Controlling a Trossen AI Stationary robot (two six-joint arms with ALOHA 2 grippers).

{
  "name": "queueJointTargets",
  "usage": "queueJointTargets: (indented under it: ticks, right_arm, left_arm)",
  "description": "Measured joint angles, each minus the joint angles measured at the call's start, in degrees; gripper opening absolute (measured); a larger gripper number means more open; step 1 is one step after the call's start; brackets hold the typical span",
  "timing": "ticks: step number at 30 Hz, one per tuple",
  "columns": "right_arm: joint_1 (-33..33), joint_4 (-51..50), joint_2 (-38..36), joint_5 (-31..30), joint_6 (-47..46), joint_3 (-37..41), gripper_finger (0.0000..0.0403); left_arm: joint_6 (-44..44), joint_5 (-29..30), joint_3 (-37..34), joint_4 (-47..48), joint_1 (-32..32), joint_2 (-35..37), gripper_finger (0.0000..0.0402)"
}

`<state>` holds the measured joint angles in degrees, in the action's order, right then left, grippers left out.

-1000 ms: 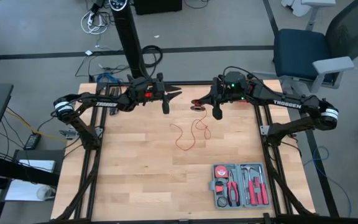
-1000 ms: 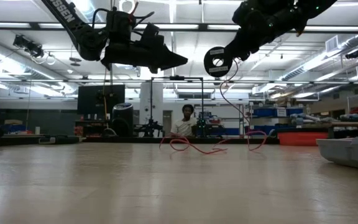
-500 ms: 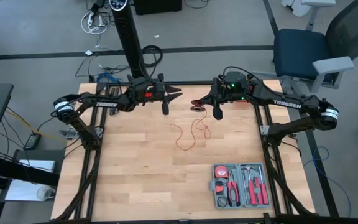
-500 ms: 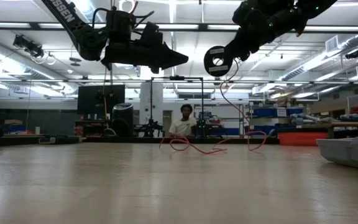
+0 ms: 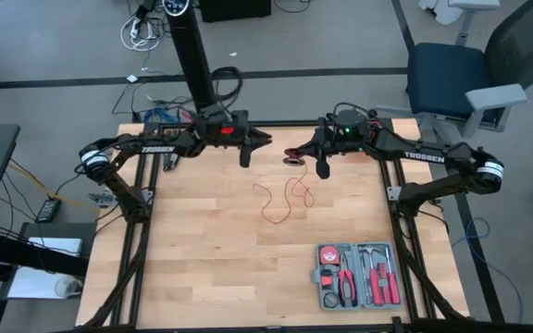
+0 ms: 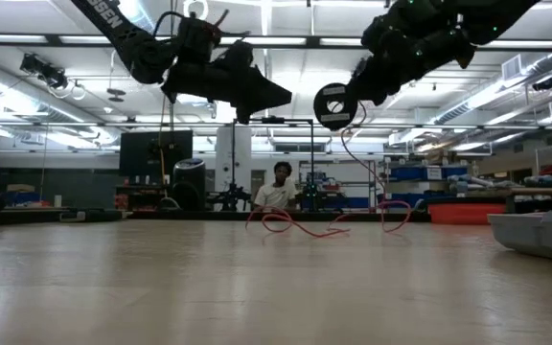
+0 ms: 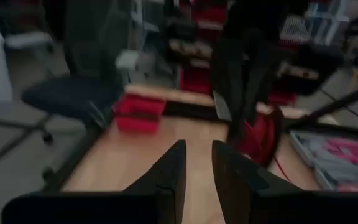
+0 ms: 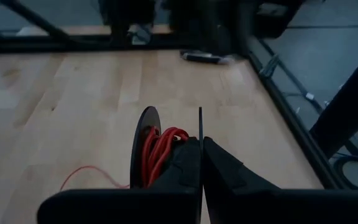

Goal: Coil cords
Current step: Coil the wire

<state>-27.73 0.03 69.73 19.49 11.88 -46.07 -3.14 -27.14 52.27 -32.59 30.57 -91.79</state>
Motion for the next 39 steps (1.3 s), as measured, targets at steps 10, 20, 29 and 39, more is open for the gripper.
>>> queueJointTargets:
  ticks: [10,20,29,39]
  right_arm:
    - [-0.57,10.38,-0.13,0.31,-1.54,4.37,0.0002]
    - [-0.83,15.55,-0.24,-0.90,0.72,4.51,0.0002]
    - [-1.01,17.93,-0.24,-1.64,2.84,4.50,0.0002]
    - [-0.98,25.80,-0.04,1.68,2.11,10.84,0.0002]
  left_arm:
    - [9.21,-1.60,1.66,12.18,-1.99,-0.04,0.0078]
    - [7.40,-2.66,1.48,15.16,-6.35,-0.04,0.0078]
    - [-1.12,2.90,1.43,14.81,-10.89,-0.04,0.0078]
    - [-1.88,15.26,1.40,13.25,-15.20,-0.71,0.0078]
